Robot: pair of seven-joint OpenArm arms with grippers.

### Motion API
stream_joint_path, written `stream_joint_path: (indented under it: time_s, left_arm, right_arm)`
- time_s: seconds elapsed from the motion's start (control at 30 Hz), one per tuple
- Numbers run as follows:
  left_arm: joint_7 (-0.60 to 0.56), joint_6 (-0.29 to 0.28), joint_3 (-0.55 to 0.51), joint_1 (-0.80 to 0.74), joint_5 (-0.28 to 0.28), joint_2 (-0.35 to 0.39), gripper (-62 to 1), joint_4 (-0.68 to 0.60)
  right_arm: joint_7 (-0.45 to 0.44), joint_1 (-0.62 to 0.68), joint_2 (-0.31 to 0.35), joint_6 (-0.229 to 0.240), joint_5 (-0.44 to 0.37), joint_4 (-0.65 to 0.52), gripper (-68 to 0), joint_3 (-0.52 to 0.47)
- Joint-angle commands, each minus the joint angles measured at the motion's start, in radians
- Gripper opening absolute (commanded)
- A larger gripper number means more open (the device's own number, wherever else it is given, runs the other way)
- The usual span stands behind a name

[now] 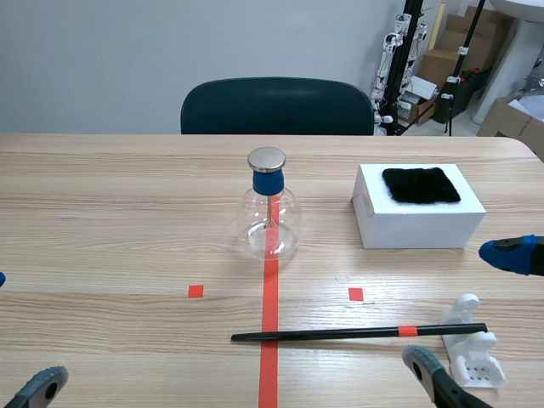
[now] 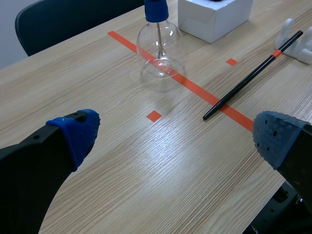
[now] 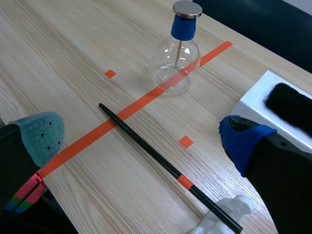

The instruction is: Do the electroscope experiment. pick up the black charging rod

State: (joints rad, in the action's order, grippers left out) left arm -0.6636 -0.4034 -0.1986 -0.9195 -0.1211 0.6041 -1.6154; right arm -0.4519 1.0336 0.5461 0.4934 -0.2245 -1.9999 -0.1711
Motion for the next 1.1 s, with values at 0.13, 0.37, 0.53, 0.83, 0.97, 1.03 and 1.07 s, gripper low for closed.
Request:
stream_joint_path:
  time_s: [0.13,0.37,0.53,0.83,0.97,1.03,1.07]
  left_arm:
    - [-0.02,-0.002,0.002,-0.002,-0.009,-0.003,1.4,-0.01]
    - [-0.02,-0.002,0.002,-0.002,-0.009,-0.003,1.4,-0.01]
    - [-0.02,-0.002,0.002,-0.002,-0.009,-0.003,1.4,-0.01]
    - [-0.02,-0.002,0.002,-0.002,-0.009,-0.003,1.4,-0.01]
    - [-0.02,-0.002,0.002,-0.002,-0.009,-0.003,1.4,-0.01]
    - [-0.02,-0.002,0.002,-0.002,-0.009,-0.003,1.4,-0.01]
    - [-0.02,-0.002,0.002,-0.002,-0.009,-0.003,1.4,-0.01]
  right_arm:
    - [-0.019,-0.003,0.01,0.0,-0.011,-0.006,0.4,-0.011]
    - [-0.018,-0.003,0.01,0.0,-0.011,-0.006,0.4,-0.011]
    - [-0.018,-0.003,0.01,0.0,-0.011,-0.006,0.4,-0.011]
    - [-0.013,-0.006,0.01,0.0,-0.006,-0.006,0.4,-0.011]
    - [-0.003,-0.011,0.01,0.0,-0.006,-0.006,0.4,-0.011]
    - [0.002,-0.014,0.01,0.0,-0.004,-0.006,0.4,-0.011]
    - [0.005,-0.017,0.01,-0.001,0.001,-0.006,0.4,-0.011]
